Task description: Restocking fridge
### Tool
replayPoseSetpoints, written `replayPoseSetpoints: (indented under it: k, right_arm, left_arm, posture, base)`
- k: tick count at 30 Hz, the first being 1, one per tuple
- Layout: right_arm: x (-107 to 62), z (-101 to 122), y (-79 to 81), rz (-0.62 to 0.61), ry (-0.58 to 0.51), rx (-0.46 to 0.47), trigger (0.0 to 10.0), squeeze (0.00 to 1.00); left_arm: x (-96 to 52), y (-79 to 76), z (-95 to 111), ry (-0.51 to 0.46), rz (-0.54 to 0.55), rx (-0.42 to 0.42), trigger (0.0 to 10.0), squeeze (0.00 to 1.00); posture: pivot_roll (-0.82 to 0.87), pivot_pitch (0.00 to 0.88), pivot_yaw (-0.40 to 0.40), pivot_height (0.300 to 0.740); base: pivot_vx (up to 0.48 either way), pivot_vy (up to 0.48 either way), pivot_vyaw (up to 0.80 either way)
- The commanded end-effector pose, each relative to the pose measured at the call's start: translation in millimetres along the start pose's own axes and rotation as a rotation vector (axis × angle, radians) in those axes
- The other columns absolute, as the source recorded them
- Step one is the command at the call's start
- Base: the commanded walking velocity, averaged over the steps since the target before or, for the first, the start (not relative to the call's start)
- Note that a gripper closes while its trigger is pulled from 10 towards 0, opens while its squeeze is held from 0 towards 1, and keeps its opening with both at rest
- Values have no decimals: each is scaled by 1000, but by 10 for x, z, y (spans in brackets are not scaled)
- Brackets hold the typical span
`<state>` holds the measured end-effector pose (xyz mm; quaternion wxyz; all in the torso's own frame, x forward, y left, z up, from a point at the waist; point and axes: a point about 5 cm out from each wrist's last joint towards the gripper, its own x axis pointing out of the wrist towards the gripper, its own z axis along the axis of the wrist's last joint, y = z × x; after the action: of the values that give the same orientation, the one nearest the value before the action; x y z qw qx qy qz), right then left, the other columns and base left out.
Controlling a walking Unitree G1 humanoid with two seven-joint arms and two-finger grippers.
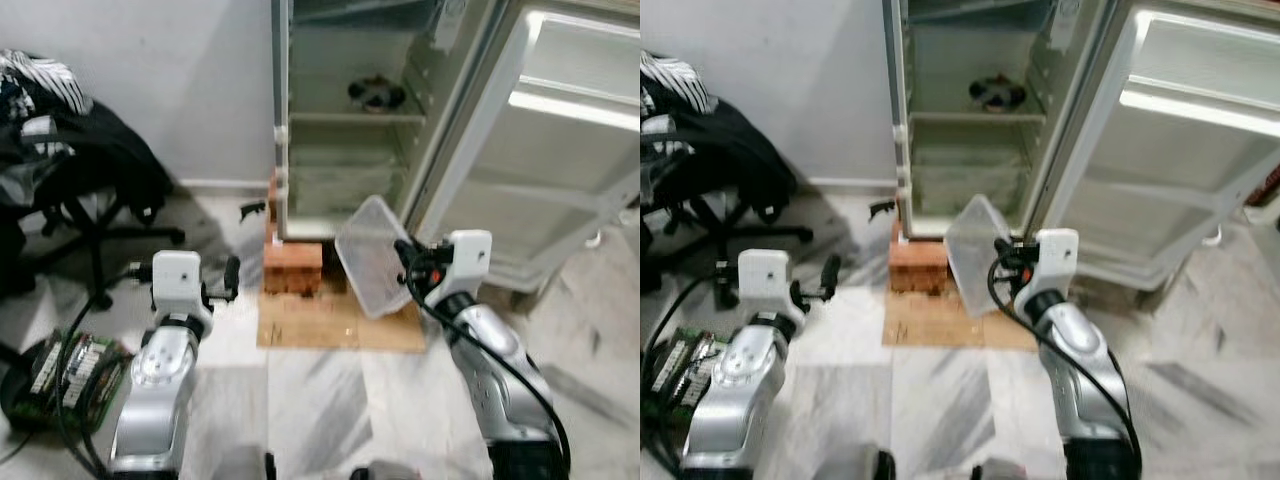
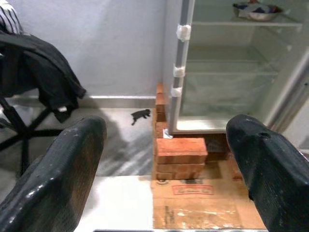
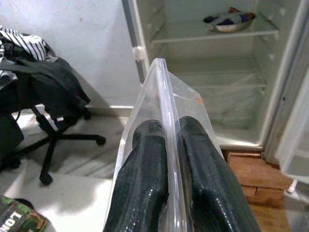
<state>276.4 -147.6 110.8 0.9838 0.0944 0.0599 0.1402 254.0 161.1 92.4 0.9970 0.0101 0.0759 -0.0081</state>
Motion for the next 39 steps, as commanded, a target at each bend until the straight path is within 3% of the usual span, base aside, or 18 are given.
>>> replayPoseSetpoints:
  k: [1, 23, 39]
  right_arm:
    - [9, 25, -7, -4, -16, -12, 10000, 0]
    - [83, 50, 8, -13, -37, -15, 10000, 0]
    - [152, 68, 41, -4, -52, -23, 10000, 0]
  left_arm:
    - [-18, 19, 18, -10, 13, -10, 10000, 0]
    - [-40, 26, -9, 4, 14, -37, 10000, 0]
    - [-9, 19, 6, 5, 11, -34, 10000, 0]
  posture:
    - [38, 62, -39, 740]
    - [38, 76, -42, 740]
    - [45, 76, -40, 740]
  base:
    - [368, 0, 0]
    - [455, 0, 80]
    - [386, 284, 0]
